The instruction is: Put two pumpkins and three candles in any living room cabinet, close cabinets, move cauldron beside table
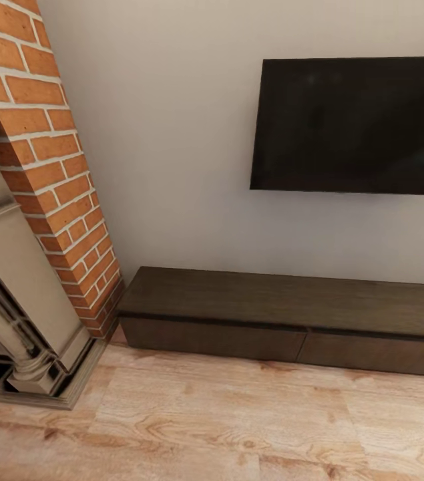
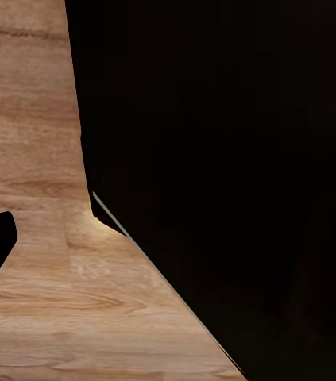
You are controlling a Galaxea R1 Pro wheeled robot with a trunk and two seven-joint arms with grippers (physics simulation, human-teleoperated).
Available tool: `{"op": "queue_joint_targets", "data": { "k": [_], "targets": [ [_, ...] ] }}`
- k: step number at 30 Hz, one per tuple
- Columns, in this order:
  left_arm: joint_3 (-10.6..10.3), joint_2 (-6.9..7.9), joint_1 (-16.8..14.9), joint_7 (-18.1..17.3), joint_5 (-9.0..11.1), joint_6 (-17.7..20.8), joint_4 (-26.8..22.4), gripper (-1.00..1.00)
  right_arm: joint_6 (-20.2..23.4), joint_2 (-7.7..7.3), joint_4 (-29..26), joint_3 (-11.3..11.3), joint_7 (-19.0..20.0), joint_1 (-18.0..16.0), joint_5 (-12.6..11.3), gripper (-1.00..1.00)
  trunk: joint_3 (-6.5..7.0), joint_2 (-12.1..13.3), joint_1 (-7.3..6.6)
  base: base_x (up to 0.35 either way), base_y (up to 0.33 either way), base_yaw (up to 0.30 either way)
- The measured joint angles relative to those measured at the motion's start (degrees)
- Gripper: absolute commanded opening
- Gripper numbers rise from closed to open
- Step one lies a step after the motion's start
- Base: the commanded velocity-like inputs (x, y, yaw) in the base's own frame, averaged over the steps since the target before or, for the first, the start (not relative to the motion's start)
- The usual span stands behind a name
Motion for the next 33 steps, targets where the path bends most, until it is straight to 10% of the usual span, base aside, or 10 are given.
{"op": "queue_joint_targets", "data": {
  "k": [6, 26, 33],
  "targets": [
    [0.0, 0.00, 0.0, 0.0, 0.0, 0.0, 0.0, 1.00, 0.5, -4.27, -6.7, -3.2, 0.4, -0.2, -0.8, 1.00, 0.00, 0.0, 0.00, 0.000, 0.000, 0.000],
    [-0.1, -0.77, 0.0, -0.7, -0.2, 0.0, -3.4, 1.00, -0.4, -4.44, -7.6, -3.3, 0.8, -0.2, 0.2, 1.00, 0.00, 0.0, 0.00, 0.000, 0.000, 0.000],
    [-0.1, 0.01, -0.5, -0.4, 0.0, 1.1, -19.4, 1.00, 0.2, -4.50, -7.7, -3.4, 1.1, -0.2, 0.0, 1.00, 0.01, 0.0, 0.00, 0.000, 0.000, 0.000]
  ]
}}
